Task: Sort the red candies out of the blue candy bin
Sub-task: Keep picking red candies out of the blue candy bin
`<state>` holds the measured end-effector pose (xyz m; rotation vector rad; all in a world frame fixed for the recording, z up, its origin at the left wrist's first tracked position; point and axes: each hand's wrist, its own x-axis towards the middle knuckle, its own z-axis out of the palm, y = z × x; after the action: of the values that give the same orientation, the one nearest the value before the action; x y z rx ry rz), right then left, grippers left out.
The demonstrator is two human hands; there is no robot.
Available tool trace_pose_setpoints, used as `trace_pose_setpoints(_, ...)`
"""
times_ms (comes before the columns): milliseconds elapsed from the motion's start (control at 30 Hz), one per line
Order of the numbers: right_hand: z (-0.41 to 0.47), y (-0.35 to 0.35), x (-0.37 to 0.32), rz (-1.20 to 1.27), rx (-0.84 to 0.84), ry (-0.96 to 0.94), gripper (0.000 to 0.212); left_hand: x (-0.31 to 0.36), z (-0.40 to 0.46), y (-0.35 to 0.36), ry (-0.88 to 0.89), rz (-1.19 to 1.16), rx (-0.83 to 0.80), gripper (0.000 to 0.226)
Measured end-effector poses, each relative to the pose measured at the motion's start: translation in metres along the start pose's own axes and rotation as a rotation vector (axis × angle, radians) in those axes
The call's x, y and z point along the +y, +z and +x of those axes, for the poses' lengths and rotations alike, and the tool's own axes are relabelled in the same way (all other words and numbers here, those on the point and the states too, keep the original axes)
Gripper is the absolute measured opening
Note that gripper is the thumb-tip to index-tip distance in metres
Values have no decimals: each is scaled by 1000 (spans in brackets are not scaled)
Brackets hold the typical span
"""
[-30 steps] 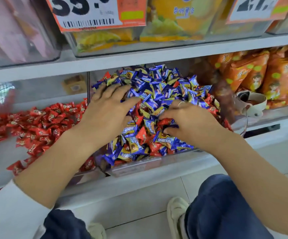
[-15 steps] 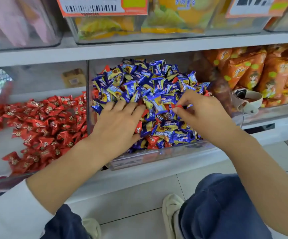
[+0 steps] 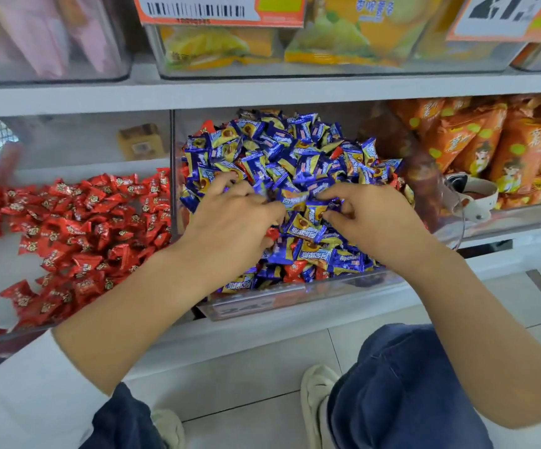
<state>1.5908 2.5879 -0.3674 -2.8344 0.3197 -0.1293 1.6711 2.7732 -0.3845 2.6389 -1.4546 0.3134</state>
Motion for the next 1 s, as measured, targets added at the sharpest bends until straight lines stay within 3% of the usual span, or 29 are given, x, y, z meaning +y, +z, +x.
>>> trace_pose_setpoints(167, 4, 9, -2, -93, -9, -78, 50, -10, 1, -9, -43, -106, 156, 7)
trace_pose_setpoints(267, 5, 13, -4, -153, 8, -69, 43, -13, 1, -6, 1, -112, 201, 5)
trace_pose_setpoints(400, 7, 13, -4, -112, 76, -33, 32, -1, 3, -14, 11, -219, 224, 30)
trace_pose_setpoints(533, 5, 13, -5, -46, 151, -48, 18, 8, 1, -20, -75, -340, 206, 8)
trace_pose_setpoints(667, 4, 8, -2, -1, 168, -65, 20, 4, 1, -22, -157, -357, 171, 6)
trace_pose_setpoints(767, 0, 0, -2, 59, 190, -60, 16, -2, 1, -25, -218, -265, 130, 28)
trace_pose_setpoints(833, -4, -7, -3, 119, 227, -69, 15, -4, 0, -27, -228, -202, 83, 28)
trace_pose_setpoints(1000, -8, -19, 1, 118, 222, -7, 29, 7, 0, -24, 2, -170, -182, 22)
